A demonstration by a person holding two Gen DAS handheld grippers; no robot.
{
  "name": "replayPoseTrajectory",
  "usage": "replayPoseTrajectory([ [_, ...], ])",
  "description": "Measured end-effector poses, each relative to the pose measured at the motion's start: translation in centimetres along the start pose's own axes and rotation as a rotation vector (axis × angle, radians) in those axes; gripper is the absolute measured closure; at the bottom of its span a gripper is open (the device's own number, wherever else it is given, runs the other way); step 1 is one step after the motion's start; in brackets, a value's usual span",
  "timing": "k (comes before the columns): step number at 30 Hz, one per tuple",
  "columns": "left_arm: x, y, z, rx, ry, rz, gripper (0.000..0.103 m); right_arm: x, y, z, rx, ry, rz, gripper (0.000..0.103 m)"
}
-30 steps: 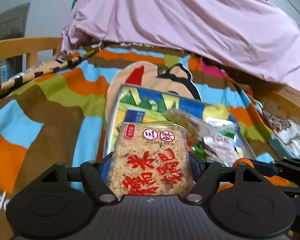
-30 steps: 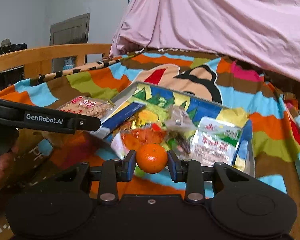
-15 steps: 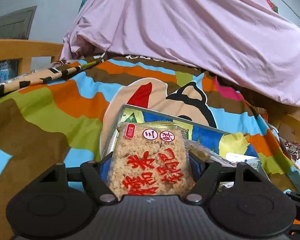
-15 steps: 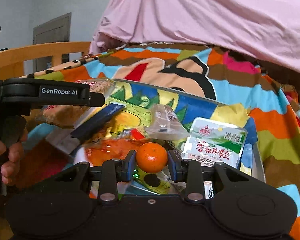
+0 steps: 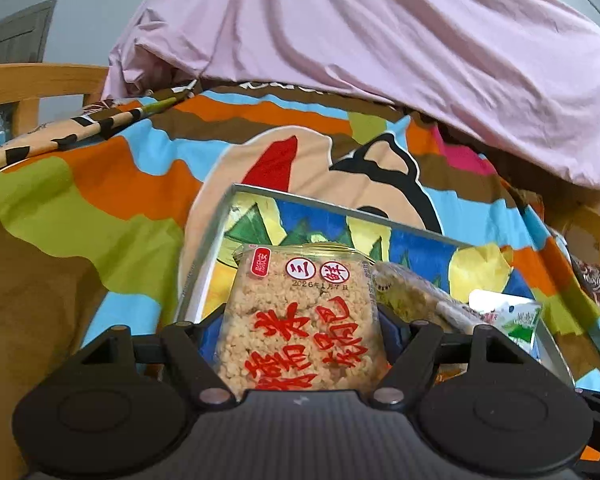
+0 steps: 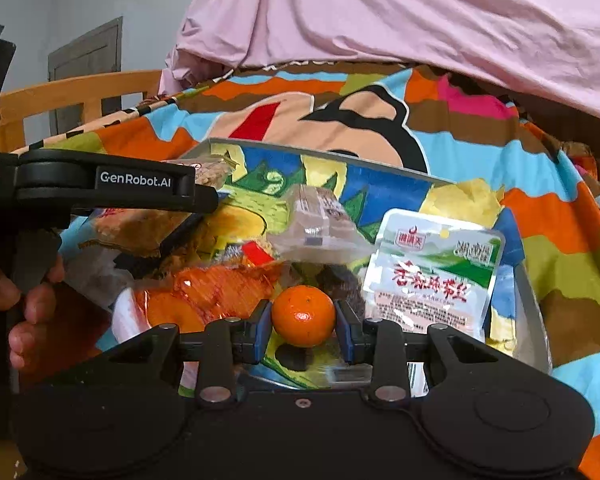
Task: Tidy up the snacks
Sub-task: 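Carry the rice-cake packet and tangerine over the tray and lower them in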
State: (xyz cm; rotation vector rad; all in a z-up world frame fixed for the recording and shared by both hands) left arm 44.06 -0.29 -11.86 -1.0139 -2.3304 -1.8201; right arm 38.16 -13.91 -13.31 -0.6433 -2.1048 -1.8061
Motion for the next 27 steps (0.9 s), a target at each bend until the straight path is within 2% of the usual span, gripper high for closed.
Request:
replayPoseTrajectory([
  [10, -1.2, -1.3, 0.4, 0.02, 0.015, 0.077, 0.026, -0.2, -0.4, 0.2, 0.013, 0.0, 0.01, 0.067],
  [15, -1.3, -1.5, 0.1, -0.003, 0.026, 0.086, 0.026, -0.2, -0.5, 0.3, 0.016, 0.001, 0.011, 0.066],
  [23, -1.3, -1.4, 0.3, 0.017, 0.022, 0.086, 0.026, -0.3, -0.7, 0.4, 0.025, 0.0, 0.012, 0.066],
  [27, -1.3, -1.4, 0.4, 0.029, 0.012, 0.082, 0.022, -0.3, -0.8, 0.5, 0.028, -0.001, 0.012, 0.066],
])
Point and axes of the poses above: each gripper's, at about its wrist camera, not at the fingertips, and x roughly against the way its jaws point, z to its left, y to its top, the point moved 7 cm from there along -x, roughly the way its jaws point, and after that the axes turned 13 degrees about -y, right-handed, at the moved point
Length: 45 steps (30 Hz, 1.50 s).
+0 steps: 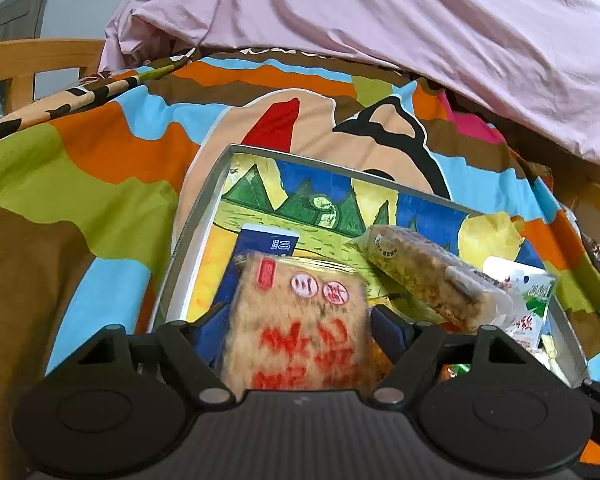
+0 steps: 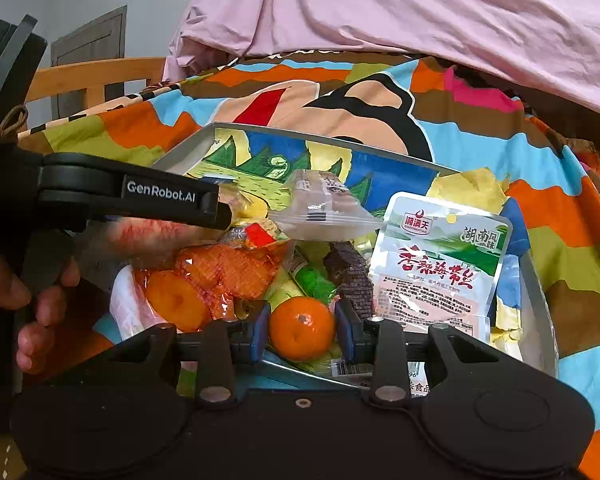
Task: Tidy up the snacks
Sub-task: 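Carry the rice-cake packet and tangerine over the tray and lower them in, then open both tools to release the items into the tray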
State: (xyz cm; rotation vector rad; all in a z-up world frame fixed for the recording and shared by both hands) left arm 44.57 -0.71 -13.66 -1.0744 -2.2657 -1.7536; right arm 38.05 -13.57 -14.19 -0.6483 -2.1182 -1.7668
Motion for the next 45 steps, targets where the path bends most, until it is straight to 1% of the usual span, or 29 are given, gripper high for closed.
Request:
replayPoseTrajectory([
  [6, 0.0, 0.0, 0.1, 0.017, -0.004, -0.002, 0.02, 0.0, 0.0, 0.0, 0.0, 0.0, 0.0, 0.065],
  [14, 0.1, 0.0, 0.1, 0.026, -0.007, -0.003, 0.016, 0.0, 0.0, 0.0, 0.001, -0.002, -0.001, 0.061],
  [16, 0.1, 0.0, 0.0, 0.028, -0.01, -0.002, 0.013, 0.0, 0.0, 0.0, 0.0, -0.001, 0.0, 0.06],
  [23, 0.2, 0.1, 0.1, 0.033, -0.009, -0.001, 0.011, 0.1, 0.0, -0.3, -0.007, -0.006, -0.003, 0.055],
  [24, 0.3, 0.1, 0.1, 0.036, -0.009, -0.001, 0.011, 0.1, 0.1, -0.4, -0.011, -0.007, -0.004, 0.053],
  [28, 0.5, 0.3, 0.2, 0.042, -0.005, -0.006, 0.007, 0.3, 0.5, -0.7, -0.022, -0.012, -0.006, 0.051],
  [32, 1.1, 0.7, 0.4, 0.047, 0.005, -0.015, 0.005, 0.9, 1.0, -0.9, -0.037, -0.015, -0.021, 0.043],
  [36, 1.9, 1.3, 0.4, 0.052, 0.015, -0.035, 0.002, 1.6, 1.7, -1.0, -0.052, -0.014, -0.041, 0.038],
  [39, 2.6, 1.6, 0.5, 0.055, 0.025, -0.049, 0.002, 2.3, 2.2, -1.3, -0.064, -0.018, -0.056, 0.036],
  [45, 4.5, 2.2, 0.3, 0.052, 0.048, -0.078, 0.001, 3.9, 3.4, -2.3, -0.108, -0.031, -0.089, 0.035],
])
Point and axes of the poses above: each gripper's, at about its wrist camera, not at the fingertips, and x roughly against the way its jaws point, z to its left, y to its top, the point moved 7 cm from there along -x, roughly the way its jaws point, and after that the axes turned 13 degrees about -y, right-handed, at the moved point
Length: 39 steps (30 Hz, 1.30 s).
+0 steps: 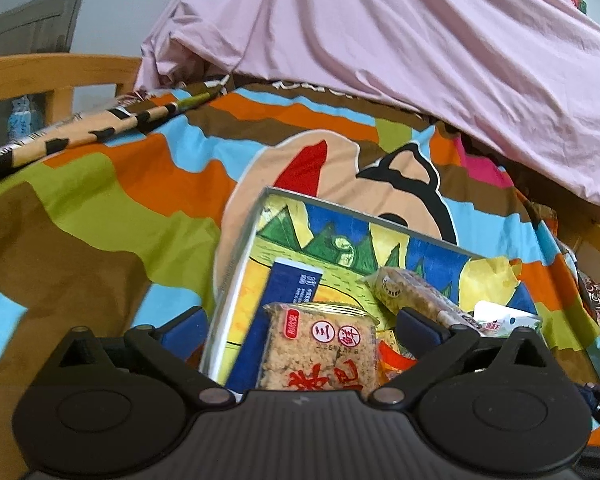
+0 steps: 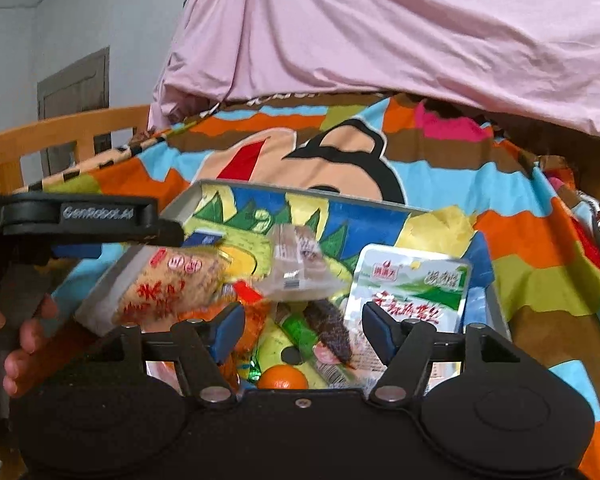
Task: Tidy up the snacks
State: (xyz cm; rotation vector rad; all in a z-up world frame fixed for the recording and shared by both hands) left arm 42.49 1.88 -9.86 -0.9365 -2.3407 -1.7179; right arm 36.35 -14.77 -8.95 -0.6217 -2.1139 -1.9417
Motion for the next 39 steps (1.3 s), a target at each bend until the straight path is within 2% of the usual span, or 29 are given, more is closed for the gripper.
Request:
replayPoseTrajectory([
  [4, 1.8, 0.5, -0.2, -0.005, 0.019, -0.042, 0.001, 1.7, 1.4, -0.7, -0.04, 0.005, -0.043, 0.028],
  [7, 3.4, 0.8, -0.4, -0.012, 0.049, -0.103, 0.001, 3.0, 2.3, -1.3, -0.057, 0.008, -0.074, 0.027],
  [13, 6.6, 1.2, -1.0, -0.014, 0.077, -0.163, 0.001, 5.8, 3.5, -2.7, -0.086, 0.004, -0.113, 0.024],
  [26, 14.4, -0.2, -3.3, -0.028, 0.116, -0.207, 0.001, 13.4, 4.2, -4.5, -0.104, 0.016, -0.204, 0.014],
  [33, 18.4, -1.2, -5.0, -0.056, 0.127, -0.228, 0.001, 16.8, 3.8, -5.6, -0.121, 0.027, -0.216, 0.011],
  [34, 18.8, -1.2, -5.1, -0.057, 0.129, -0.23, 0.0, 17.2, 3.7, -5.7, -0.123, 0.028, -0.214, 0.01],
  [36, 19.4, -1.3, -5.3, -0.058, 0.136, -0.232, 0.0, 18.0, 3.4, -6.0, -0.131, 0.032, -0.221, 0.001],
  [39, 20.1, -1.5, -5.6, -0.053, 0.139, -0.237, 0.0, 18.9, 3.1, -6.2, -0.129, 0.033, -0.225, 0.001],
])
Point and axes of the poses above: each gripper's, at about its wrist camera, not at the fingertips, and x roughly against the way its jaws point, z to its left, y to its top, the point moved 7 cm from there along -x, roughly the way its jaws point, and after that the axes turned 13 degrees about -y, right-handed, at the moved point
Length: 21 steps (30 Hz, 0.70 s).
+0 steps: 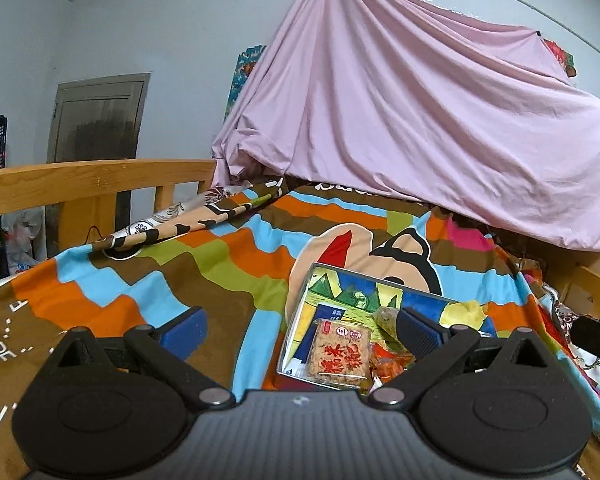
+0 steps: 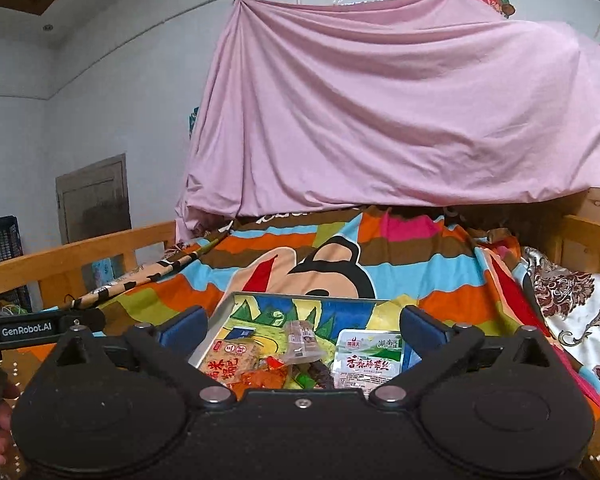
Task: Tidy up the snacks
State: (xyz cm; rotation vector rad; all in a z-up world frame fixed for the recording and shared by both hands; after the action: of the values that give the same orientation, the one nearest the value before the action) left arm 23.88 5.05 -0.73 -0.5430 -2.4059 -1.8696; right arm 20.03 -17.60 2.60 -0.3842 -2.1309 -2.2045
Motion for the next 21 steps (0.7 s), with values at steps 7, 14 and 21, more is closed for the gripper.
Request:
replayPoseTrajectory([
  [7, 1.6, -0.6, -0.7, -0.034, 0.006, -0.004, 0.0, 1.6, -0.1, -0.6, -0.011, -0.004, -0.003, 0.001],
  [14, 3.4, -1.5, -1.5, -0.059, 0.012, 0.0, 0.0, 3.0, -0.6, -1.0, -0.004, 0.004, 0.008, 0.001],
  [21, 4.9, -2.2, -2.5, -0.105, 0.006, 0.014, 0.0, 4.8, -1.1, -1.8, -0.005, -0.001, 0.015, 0.001],
])
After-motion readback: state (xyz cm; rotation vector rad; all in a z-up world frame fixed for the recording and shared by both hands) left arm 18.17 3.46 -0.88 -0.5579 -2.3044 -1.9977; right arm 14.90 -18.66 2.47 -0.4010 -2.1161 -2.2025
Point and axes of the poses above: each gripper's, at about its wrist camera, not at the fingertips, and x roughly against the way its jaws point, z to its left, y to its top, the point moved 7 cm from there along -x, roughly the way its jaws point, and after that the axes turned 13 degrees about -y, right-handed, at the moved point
